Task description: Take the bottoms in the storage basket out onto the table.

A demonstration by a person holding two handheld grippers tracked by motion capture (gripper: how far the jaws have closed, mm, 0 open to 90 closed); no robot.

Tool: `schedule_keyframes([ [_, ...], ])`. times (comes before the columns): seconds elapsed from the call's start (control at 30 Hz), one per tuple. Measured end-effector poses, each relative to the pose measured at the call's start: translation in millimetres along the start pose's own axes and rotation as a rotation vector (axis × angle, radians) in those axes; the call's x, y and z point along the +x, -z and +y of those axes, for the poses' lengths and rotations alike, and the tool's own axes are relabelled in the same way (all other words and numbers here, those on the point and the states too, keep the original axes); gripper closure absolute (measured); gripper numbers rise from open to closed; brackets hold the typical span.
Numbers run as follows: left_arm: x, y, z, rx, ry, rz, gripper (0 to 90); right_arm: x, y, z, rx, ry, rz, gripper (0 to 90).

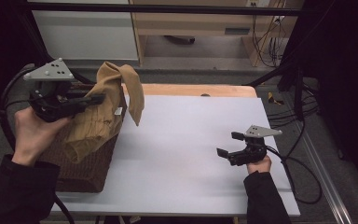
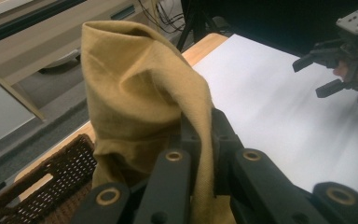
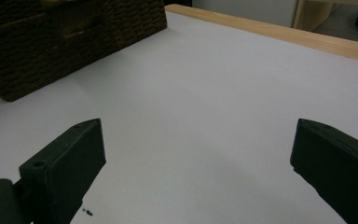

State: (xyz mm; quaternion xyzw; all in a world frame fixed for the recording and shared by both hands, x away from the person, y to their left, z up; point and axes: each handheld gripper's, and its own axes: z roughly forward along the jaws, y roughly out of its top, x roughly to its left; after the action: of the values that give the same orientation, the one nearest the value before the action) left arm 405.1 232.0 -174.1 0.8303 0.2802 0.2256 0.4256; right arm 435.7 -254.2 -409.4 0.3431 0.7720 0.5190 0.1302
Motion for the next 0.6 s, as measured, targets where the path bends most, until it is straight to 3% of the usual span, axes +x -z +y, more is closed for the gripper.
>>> schedule_keyframes([
  [0.6,-16.0,-10.1,17.5,-0.01,-0.036,-0.034,87.3,0.0,0.9,0.4,-0.002,-0.002,0.003,3.7],
])
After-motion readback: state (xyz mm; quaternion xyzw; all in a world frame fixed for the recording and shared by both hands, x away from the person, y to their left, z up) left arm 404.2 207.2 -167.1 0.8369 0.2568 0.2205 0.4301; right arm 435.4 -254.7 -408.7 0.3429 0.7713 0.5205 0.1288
